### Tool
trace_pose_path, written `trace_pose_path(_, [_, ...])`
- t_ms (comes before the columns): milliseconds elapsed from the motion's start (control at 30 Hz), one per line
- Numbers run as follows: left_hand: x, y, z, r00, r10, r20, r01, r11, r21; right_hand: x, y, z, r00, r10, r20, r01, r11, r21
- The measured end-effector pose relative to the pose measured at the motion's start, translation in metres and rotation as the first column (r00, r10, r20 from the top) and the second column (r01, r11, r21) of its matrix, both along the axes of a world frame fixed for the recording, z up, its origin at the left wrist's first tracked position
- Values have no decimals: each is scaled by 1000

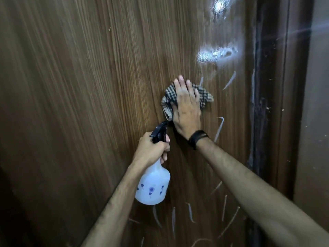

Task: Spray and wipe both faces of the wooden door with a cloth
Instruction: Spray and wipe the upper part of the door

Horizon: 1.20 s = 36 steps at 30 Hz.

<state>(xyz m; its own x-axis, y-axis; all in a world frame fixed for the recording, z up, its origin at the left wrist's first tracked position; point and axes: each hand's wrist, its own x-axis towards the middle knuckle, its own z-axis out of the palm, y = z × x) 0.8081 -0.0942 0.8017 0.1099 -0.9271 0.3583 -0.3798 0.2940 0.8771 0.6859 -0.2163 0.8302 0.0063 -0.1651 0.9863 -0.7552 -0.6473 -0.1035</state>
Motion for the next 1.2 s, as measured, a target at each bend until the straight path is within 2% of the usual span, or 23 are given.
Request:
trace_pose_path(100, [4,3,0,999,-11,-33,11,1000,-12,5,0,-4,999,3,-39,-4,1000,-19])
trace_pose_path(233, [7,10,-15,999,-31,-32,32,999,24,9,9,-114,993,100,-58,-95,992,86])
trace_pose_path(300, [4,9,-29,999,-48,-9,48,997,54,7,14,-173,995,86,-59,-77,986,146])
trace_pose_path(367, [-3,7,-40,998,-68,2,68,994,81,-3,13,-195,999,39,25,-43,982,184])
trace_pose_path(467, [-18,4,-47,997,-74,20,71,991,112,-26,1,-149,957,-14,291,-48,978,204])
trace_pose_path(533, [-31,2,-47,995,-93,36,88,989,119,-49,-10,-102,915,-37,402,-48,979,199])
trace_pose_path(600, [-45,-3,-45,990,-111,85,100,987,123,-68,-18,-71,930,-56,364,-6,986,167])
trace_pose_path(667, [-60,-11,-45,988,-93,123,77,989,129,-75,-21,-75,957,-46,288,3,989,148])
trace_pose_path(800, [-87,-24,-50,993,-55,102,40,988,149,-79,-18,-156,974,8,228,-52,981,189])
trace_pose_path(900, [-104,-30,-50,992,-34,121,17,989,146,-92,-23,-190,981,-36,190,-7,976,217])
trace_pose_path(967, [-113,-32,-48,994,-16,112,0,990,140,-106,-30,-166,990,-26,139,-2,980,199])
trace_pose_path(1100, [-125,-38,-35,997,17,72,-25,994,107,-123,-41,-78,995,-14,96,2,992,125])
trace_pose_path(1200, [-130,-45,-20,998,55,30,-57,997,60,-123,-43,-74,999,-29,39,25,996,87])
